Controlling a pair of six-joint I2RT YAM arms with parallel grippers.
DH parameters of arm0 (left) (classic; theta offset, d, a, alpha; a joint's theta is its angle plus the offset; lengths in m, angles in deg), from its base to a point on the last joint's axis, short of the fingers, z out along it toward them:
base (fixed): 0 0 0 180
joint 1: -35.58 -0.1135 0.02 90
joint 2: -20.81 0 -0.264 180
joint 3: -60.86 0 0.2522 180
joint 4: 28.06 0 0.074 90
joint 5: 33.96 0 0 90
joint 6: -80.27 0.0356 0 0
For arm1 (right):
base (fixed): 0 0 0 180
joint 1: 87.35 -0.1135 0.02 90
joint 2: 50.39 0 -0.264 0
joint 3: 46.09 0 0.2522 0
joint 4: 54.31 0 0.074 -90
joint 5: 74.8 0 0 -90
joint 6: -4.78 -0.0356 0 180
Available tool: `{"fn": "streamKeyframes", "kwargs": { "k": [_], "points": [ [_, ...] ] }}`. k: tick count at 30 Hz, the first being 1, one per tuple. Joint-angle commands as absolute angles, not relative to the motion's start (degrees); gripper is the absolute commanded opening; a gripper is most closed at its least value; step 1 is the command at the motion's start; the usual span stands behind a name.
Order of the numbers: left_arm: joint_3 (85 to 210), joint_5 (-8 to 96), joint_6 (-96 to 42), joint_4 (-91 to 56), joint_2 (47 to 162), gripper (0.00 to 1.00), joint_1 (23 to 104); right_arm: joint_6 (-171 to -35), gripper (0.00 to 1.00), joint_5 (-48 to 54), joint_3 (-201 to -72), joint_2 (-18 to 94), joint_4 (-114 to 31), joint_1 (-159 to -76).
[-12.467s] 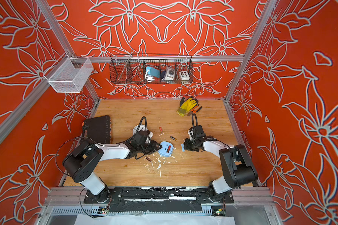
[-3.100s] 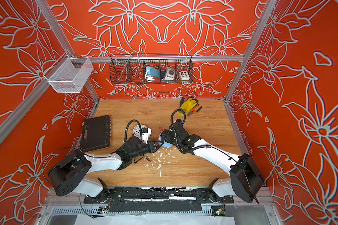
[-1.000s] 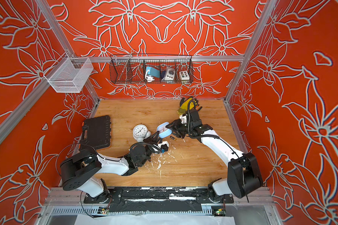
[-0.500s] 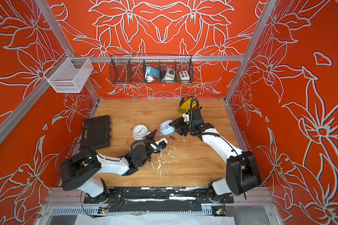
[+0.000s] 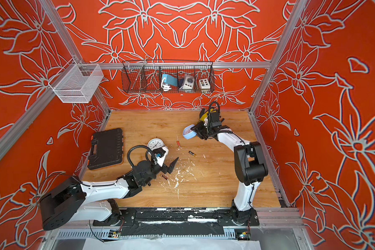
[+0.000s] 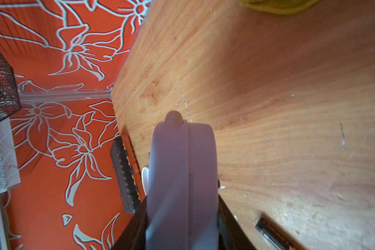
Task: Insert the battery into the alarm
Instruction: Adjust the alarm at the center of the board.
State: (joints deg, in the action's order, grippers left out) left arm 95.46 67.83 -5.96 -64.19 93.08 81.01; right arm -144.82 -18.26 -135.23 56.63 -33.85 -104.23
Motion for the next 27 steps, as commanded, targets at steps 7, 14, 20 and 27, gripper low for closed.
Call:
{"fn": "streamKeyframes", "kwargs": {
  "k": [7, 14, 20, 27],
  "points": [
    [100.3, 55.5, -26.1, -46.7, 89.4, 0.98, 70.3, -142.0, 0.42, -21.8, -144.2, 67.2, -37.9, -104.0],
    [102.4, 55.2, -28.8, -41.1, 90.0, 0.98, 67.4, -145.3, 0.45, -25.6, -144.6, 72.9, -43.2, -104.0],
    [104.0, 55.0, -29.8, -36.9, 90.6, 0.98, 66.1, -146.9, 0.62, -26.4, -143.2, 74.3, -45.7, -103.4],
    [106.8, 54.7, -33.4, -31.1, 91.9, 0.98, 63.6, -146.6, 0.82, -24.8, -140.0, 72.4, -46.5, -102.4]
  ]
}}
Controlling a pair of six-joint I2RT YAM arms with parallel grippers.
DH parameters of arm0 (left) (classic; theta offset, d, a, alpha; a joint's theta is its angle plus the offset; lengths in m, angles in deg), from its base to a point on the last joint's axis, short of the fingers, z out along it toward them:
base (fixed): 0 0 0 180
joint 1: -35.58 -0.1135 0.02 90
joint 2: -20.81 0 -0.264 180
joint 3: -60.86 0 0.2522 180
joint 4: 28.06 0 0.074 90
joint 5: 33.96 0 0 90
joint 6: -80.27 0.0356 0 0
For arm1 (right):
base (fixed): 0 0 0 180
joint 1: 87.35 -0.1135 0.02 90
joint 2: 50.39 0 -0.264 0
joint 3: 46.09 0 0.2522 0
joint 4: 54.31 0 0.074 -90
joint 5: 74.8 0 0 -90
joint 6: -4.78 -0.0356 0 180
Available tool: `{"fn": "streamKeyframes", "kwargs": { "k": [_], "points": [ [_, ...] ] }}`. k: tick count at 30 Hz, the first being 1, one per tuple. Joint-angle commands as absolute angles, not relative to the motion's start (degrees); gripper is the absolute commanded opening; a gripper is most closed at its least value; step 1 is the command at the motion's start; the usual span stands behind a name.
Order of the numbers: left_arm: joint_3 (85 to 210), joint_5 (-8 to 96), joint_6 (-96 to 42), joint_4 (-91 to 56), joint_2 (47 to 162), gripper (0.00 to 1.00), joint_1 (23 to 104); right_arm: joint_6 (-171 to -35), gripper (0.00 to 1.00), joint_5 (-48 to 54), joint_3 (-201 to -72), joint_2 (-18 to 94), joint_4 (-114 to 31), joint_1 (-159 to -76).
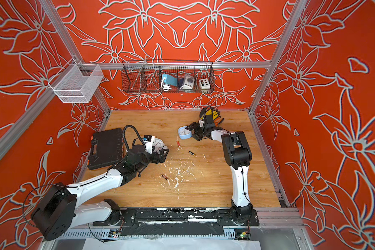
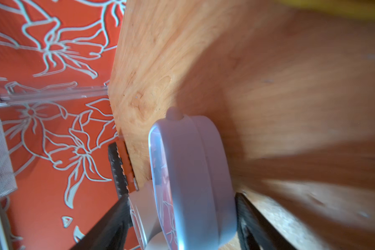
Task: Insert the battery into the alarm
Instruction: Adjust the alarm at the center of the board.
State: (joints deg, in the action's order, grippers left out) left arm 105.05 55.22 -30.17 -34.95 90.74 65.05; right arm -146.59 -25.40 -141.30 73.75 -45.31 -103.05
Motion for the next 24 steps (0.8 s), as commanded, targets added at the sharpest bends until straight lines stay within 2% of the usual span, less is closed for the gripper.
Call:
{"fn": "streamKeyframes", "kwargs": {
  "k": [1, 9, 17, 24],
  "points": [
    [107.2, 54.1, -34.9, -30.2, 92.5, 0.98, 62.7, -145.7, 0.84, -23.4, -139.3, 71.4, -45.2, -102.3],
    [109.5, 47.9, -42.9, -27.4, 96.2, 0.98, 55.0, -139.8, 0.87, -14.4, -131.0, 60.4, -38.9, -101.9],
    [109.8, 43.3, -50.0, -27.4, 98.2, 0.97, 47.8, -143.1, 0.78, -17.2, -119.3, 51.7, -45.0, -106.6],
    [109.2, 44.6, -50.0, -25.7, 96.5, 0.96, 45.7, -146.8, 0.68, -18.2, -118.7, 51.7, -48.7, -117.2]
  ]
}}
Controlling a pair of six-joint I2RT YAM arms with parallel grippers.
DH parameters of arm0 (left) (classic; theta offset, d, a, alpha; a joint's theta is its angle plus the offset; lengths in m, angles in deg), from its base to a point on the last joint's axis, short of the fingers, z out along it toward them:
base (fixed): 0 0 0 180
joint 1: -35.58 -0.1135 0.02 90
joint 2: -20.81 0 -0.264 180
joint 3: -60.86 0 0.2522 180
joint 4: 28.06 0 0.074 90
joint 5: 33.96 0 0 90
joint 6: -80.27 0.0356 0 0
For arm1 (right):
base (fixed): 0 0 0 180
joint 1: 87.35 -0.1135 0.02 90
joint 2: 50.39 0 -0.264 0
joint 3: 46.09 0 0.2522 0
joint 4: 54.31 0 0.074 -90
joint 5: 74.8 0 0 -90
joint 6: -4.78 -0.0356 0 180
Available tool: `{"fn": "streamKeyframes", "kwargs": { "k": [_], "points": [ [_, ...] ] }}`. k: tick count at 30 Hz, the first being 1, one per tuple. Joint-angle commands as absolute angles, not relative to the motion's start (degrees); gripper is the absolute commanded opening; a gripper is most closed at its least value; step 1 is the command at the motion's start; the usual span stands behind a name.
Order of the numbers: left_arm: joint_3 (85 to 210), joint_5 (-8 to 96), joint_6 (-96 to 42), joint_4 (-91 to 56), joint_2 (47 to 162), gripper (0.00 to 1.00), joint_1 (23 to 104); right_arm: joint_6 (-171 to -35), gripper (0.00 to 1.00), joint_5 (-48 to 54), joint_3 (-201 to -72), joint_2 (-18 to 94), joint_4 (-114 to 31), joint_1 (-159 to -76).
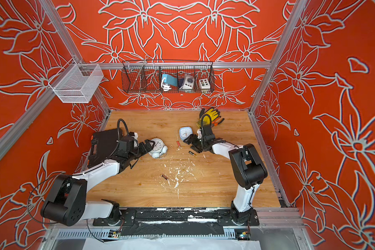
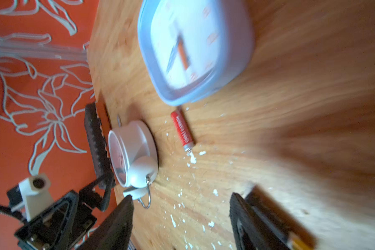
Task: Insert the battery into the alarm
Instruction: Adjust the alarm at the center of the board.
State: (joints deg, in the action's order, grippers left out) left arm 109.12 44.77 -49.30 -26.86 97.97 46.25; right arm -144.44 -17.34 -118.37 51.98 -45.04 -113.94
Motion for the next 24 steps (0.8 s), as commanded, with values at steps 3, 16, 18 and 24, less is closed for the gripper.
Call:
{"fn": "streamKeyframes", "kwargs": {
  "k": [3, 16, 18, 24],
  "points": [
    [108.4, 44.8, -49.8, -25.1, 95.3, 0.96, 45.3, -149.0, 0.65, -18.9, -120.3, 54.3, -51.1, -121.1],
    [105.7, 45.2, -48.6, -24.0, 91.6, 0.96, 44.9, -155.6, 0.45, -18.9, -125.9, 65.1, -57.3, -128.9],
    [105.6, 45.1, -48.4, -24.0, 91.6, 0.96, 44.9, -156.3, 0.42, -18.9, -126.3, 66.1, -57.8, -129.0],
    [105.6, 45.0, -48.4, -24.1, 91.9, 0.96, 44.9, -158.9, 0.26, -19.7, -126.9, 67.6, -58.7, -129.1]
  ]
}}
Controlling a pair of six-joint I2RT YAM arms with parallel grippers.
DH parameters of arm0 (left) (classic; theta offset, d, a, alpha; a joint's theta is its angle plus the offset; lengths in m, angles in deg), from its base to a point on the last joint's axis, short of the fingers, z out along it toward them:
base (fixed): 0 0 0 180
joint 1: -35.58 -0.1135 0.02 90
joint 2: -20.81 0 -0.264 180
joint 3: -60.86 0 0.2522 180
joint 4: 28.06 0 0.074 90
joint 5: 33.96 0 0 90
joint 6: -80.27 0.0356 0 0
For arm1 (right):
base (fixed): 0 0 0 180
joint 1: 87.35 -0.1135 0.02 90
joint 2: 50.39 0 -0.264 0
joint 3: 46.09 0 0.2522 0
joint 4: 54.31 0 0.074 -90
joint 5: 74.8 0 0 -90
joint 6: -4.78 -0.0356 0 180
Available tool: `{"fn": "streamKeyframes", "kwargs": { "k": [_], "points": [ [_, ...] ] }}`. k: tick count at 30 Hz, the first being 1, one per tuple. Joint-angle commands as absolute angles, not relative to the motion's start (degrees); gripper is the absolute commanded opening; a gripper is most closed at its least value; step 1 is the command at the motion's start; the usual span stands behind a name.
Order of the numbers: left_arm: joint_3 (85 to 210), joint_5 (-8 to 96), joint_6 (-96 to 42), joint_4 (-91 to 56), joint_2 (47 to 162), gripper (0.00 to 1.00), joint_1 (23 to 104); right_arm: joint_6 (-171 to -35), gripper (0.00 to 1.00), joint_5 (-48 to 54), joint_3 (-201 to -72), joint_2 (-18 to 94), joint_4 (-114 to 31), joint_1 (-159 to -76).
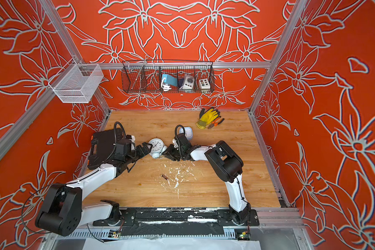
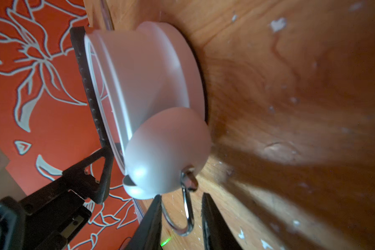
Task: Insert the battery into the alarm
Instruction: Adjust the alarm at the center of the board.
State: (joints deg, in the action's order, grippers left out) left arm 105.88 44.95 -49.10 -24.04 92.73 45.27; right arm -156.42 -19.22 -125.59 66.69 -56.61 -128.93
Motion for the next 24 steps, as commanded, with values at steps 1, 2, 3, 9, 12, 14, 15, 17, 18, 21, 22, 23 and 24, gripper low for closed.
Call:
{"fn": "streamKeyframes", "kwargs": {
  "k": [1, 2, 3, 9, 12, 14, 15, 17, 18, 21, 22, 23, 24],
  "points": [
    [105.6, 45.0, -48.3, -24.2, 92.0, 0.97, 44.9, -159.3, 0.22, -19.7, -126.7, 67.4, -59.0, -129.1],
    [105.6, 45.0, -48.3, -24.2, 92.1, 0.97, 44.9, -159.4, 0.20, -19.7, -126.5, 67.2, -59.2, -129.1],
    [105.6, 44.9, -48.3, -24.3, 92.2, 0.97, 44.9, -159.5, 0.17, -19.7, -126.3, 66.9, -59.0, -129.1],
    [105.8, 44.3, -48.4, -24.6, 93.0, 0.97, 44.9, -158.8, 0.04, -19.0, -125.0, 64.8, -57.4, -129.1],
    [105.7, 44.3, -48.3, -24.6, 93.1, 0.97, 44.9, -158.7, 0.00, -19.2, -124.4, 64.3, -57.7, -129.1],
    [105.8, 44.5, -48.0, -24.4, 93.1, 0.97, 44.9, -158.1, 0.00, -19.4, -124.1, 63.7, -57.6, -129.1],
    [105.9, 44.5, -47.7, -24.2, 93.1, 0.97, 44.9, -157.3, 0.00, -19.5, -123.9, 63.2, -57.2, -129.1],
    [106.1, 44.8, -47.3, -23.8, 93.0, 0.97, 44.9, -154.4, 0.00, -19.7, -124.2, 61.7, -54.3, -129.0],
    [106.3, 44.9, -47.1, -23.6, 92.9, 0.97, 44.9, -152.1, 0.00, -19.6, -124.3, 60.6, -51.9, -128.9],
    [106.5, 44.9, -46.9, -23.2, 92.8, 0.97, 44.9, -146.2, 0.00, -19.4, -123.9, 56.7, -45.5, -128.7],
    [106.6, 44.9, -46.8, -23.1, 92.8, 0.97, 44.9, -144.4, 0.00, -19.4, -123.6, 55.3, -43.4, -128.6],
    [106.7, 44.8, -46.8, -23.0, 93.0, 0.97, 45.0, -142.3, 0.00, -19.3, -123.3, 53.6, -41.0, -128.5],
    [106.6, 44.7, -46.8, -23.1, 93.2, 0.97, 45.0, -140.2, 0.00, -19.3, -122.9, 52.0, -38.7, -128.5]
  ]
}}
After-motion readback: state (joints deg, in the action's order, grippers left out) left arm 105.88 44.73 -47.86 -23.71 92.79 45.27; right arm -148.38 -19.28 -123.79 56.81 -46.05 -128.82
